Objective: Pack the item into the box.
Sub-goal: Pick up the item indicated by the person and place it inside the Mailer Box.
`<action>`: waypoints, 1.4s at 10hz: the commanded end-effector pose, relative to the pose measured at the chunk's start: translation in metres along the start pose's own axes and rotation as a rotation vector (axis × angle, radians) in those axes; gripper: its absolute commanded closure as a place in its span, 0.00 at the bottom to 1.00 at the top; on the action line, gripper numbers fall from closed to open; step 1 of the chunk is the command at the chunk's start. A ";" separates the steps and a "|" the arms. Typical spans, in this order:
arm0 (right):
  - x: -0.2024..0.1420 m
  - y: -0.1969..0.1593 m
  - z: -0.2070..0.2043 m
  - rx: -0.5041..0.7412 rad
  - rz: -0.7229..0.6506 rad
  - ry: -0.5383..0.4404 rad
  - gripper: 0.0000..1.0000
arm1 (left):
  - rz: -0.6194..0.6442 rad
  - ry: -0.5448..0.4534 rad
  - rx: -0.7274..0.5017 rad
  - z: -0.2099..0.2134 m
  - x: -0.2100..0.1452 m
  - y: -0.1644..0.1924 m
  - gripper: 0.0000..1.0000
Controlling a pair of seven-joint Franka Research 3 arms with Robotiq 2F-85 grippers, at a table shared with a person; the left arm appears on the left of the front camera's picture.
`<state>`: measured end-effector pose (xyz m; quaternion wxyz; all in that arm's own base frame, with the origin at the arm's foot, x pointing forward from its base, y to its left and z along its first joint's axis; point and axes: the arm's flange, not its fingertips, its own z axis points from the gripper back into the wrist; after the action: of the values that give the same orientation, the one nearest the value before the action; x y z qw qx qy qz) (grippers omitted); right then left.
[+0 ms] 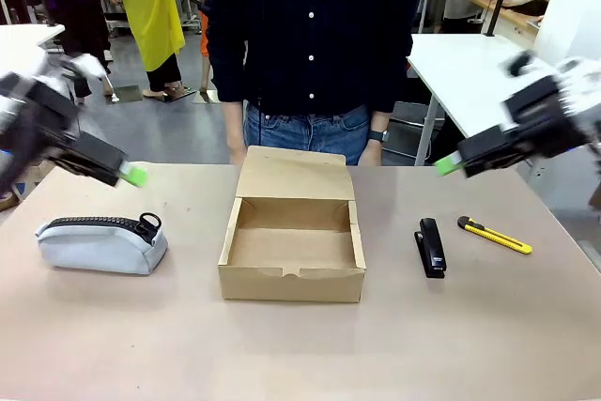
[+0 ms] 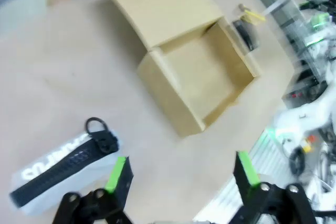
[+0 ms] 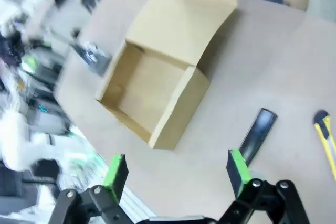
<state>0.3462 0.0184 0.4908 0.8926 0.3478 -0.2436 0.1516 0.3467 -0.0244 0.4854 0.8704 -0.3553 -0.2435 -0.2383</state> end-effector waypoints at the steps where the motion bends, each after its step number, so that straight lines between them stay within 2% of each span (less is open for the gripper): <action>1: -0.043 -0.064 0.061 0.099 -0.165 -0.174 0.00 | 0.175 -0.236 -0.258 0.064 -0.036 0.064 0.00; 4: -0.104 -0.136 0.137 0.191 -0.424 -0.461 0.00 | 0.356 -0.527 -0.359 0.124 -0.088 0.128 0.00; 5: -0.125 -0.153 0.153 0.217 -0.485 -0.540 0.00 | 0.405 -0.594 -0.381 0.131 -0.103 0.143 0.00; 6: -0.140 -0.165 0.158 0.224 -0.529 -0.573 0.00 | 0.445 -0.648 -0.388 0.130 -0.113 0.151 0.00; 8: -0.149 -0.175 0.148 0.208 -0.587 -0.585 0.00 | 0.477 -0.635 -0.378 0.119 -0.105 0.150 0.00; 9: -0.146 -0.178 0.182 0.197 -0.583 -0.573 0.00 | 0.535 -0.603 -0.309 0.109 -0.089 0.143 0.00; 10: -0.146 -0.178 0.182 0.197 -0.583 -0.573 0.00 | 0.503 -0.662 -0.391 0.127 -0.124 0.159 0.00; 14: -0.146 -0.178 0.182 0.197 -0.583 -0.573 0.00 | 0.503 -0.662 -0.391 0.127 -0.124 0.159 0.00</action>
<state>0.2419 -0.2476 0.4319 0.7608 0.5147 -0.3421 -0.1980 0.3096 0.2017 0.4126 0.6936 -0.6181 -0.3615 0.0782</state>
